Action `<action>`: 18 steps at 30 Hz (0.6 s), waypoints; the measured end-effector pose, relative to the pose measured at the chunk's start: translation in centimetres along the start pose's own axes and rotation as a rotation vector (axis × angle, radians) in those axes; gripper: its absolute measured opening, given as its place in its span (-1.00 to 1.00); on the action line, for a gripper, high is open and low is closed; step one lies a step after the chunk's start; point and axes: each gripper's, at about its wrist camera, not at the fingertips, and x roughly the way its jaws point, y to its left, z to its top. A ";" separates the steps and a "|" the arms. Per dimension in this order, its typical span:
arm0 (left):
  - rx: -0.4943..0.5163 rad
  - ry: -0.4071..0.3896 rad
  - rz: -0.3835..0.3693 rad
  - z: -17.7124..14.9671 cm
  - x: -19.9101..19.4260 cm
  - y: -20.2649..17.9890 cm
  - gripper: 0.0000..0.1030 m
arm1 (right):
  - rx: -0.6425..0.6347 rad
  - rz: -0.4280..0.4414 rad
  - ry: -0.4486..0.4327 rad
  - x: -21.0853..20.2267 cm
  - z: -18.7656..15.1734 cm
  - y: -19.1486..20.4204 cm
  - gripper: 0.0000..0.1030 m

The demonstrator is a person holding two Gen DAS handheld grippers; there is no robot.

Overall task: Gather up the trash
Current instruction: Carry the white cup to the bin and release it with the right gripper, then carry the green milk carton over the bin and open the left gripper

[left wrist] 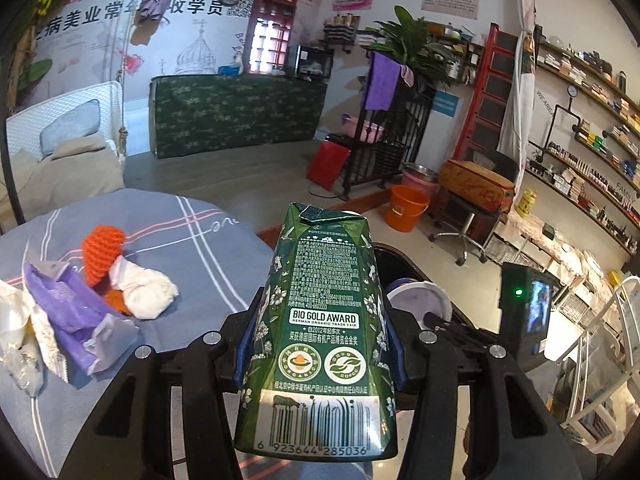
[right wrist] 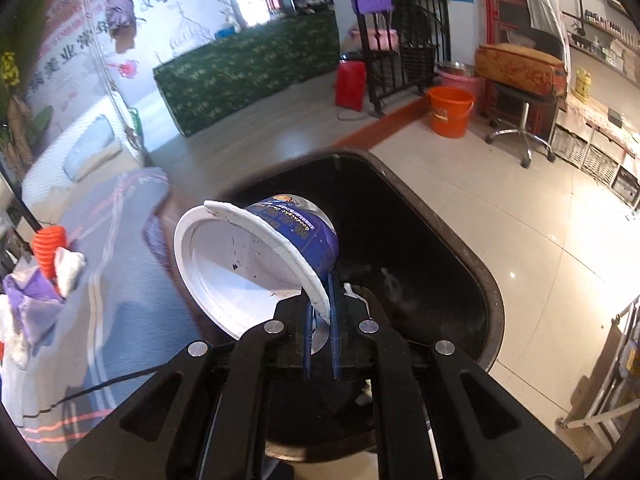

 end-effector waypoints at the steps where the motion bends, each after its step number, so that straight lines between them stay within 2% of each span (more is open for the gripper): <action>1: 0.002 0.004 -0.002 -0.2 0.1 -0.4 -0.03 | 0.000 -0.006 0.009 0.4 -0.1 -0.2 -0.85; 5: 0.002 0.025 -0.012 -0.6 0.7 -0.9 -0.03 | 0.009 -0.031 0.063 2.1 -0.7 -0.8 -0.84; 8: 0.006 0.041 -0.017 -0.7 1.2 -1.1 -0.03 | 0.036 -0.029 0.087 2.4 -1.4 -1.0 -0.68; 9: 0.007 0.046 -0.017 -0.5 1.4 -1.3 -0.03 | 0.036 -0.031 0.085 2.3 -1.6 -0.8 -0.46; 10: 0.010 0.052 -0.020 -0.5 1.6 -1.4 -0.03 | 0.034 -0.040 0.080 2.2 -1.8 -0.7 -0.04; 11: 0.010 0.056 -0.022 -0.4 1.7 -1.4 -0.03 | 0.031 -0.052 0.060 1.7 -1.9 -0.6 0.14; 12: 0.009 0.060 -0.024 -0.3 1.9 -1.6 -0.03 | 0.029 -0.056 0.037 1.3 -2.0 -0.5 0.23; 14: 0.007 0.066 -0.031 -0.1 2.3 -1.9 -0.03 | 0.015 -0.065 0.008 0.5 -2.1 -0.4 0.24; 16: 0.008 0.071 -0.039 0.0 2.6 -2.2 -0.03 | 0.031 -0.071 -0.002 -0.1 -2.0 -0.7 0.40; 18: 0.012 0.078 -0.051 0.2 3.1 -2.5 -0.03 | 0.056 -0.066 -0.022 -1.0 -1.8 -1.3 0.42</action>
